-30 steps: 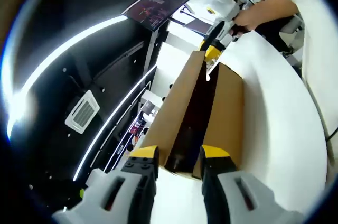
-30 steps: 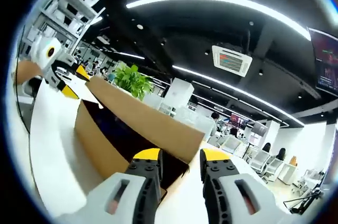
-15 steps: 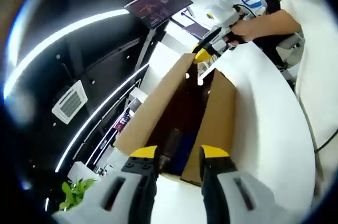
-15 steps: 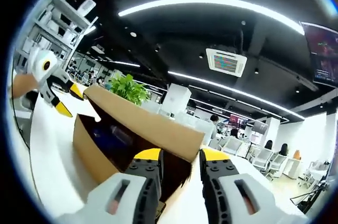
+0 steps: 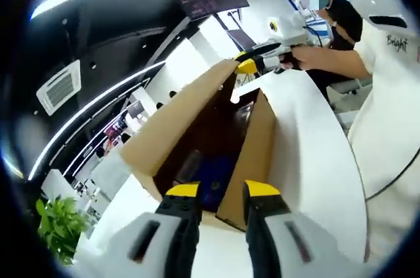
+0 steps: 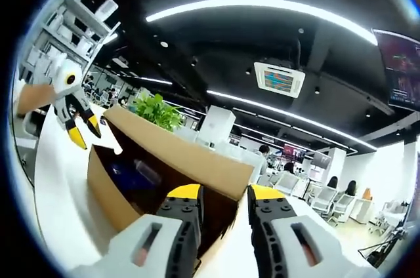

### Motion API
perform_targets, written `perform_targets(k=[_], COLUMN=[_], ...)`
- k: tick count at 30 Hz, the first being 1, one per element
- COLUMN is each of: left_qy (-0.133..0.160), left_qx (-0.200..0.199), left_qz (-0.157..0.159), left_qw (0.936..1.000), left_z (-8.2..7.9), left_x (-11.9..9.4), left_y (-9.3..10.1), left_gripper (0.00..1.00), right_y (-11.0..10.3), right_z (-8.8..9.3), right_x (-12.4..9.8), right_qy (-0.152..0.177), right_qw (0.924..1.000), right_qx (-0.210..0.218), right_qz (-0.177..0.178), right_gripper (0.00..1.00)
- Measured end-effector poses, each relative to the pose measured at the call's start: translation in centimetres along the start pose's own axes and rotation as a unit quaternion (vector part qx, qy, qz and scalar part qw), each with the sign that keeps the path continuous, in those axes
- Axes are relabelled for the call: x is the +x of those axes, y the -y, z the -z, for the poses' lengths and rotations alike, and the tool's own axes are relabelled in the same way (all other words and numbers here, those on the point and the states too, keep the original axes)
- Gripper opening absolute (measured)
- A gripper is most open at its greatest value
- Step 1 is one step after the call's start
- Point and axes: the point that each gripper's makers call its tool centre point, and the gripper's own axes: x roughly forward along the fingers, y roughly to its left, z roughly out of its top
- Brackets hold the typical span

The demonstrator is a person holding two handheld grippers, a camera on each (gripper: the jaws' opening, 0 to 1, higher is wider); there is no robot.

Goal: Operate the shoe box by opening the lid, removing the specified soft item, and placing it in the target area until the item is outside and the box remains undamaged.

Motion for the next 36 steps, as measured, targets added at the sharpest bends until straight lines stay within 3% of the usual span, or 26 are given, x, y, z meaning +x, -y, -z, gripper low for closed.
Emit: perform_targets(k=[4, 8, 21, 26, 29, 36], left_qy=[-0.001, -0.029, -0.041, -0.055, -0.068, -0.080], left_qx=[-0.046, -0.055, -0.053, -0.061, -0.062, -0.059], left_qz=[0.052, 0.092, 0.108, 0.119, 0.128, 0.140], left_qw=[0.9976, 0.9938, 0.9919, 0.9895, 0.9875, 0.9851], left_z=[-0.5, 0.4, 0.2, 0.5, 1.1, 1.6], left_x=[-0.2, 0.0, 1.0, 1.3, 1.4, 1.7], left_y=[0.3, 0.9, 0.6, 0.6, 0.9, 1.1], left_gripper=[0.24, 0.23, 0.23, 0.19, 0.10, 0.09], right_y=[-0.2, -0.2, -0.1, 0.0, 0.0, 0.1], right_z=[-0.1, -0.2, -0.2, -0.3, -0.4, -0.5], right_x=[-0.1, -0.1, -0.1, 0.1, 0.2, 0.3], right_qy=[0.004, 0.005, 0.006, 0.008, 0.008, 0.010], right_qw=[0.9998, 0.9998, 0.9998, 0.9998, 0.9998, 0.9997], right_qx=[0.018, 0.018, 0.019, 0.020, 0.020, 0.021], right_qz=[-0.009, -0.004, -0.001, -0.001, 0.000, 0.001], right_gripper=[0.29, 0.29, 0.29, 0.29, 0.28, 0.28])
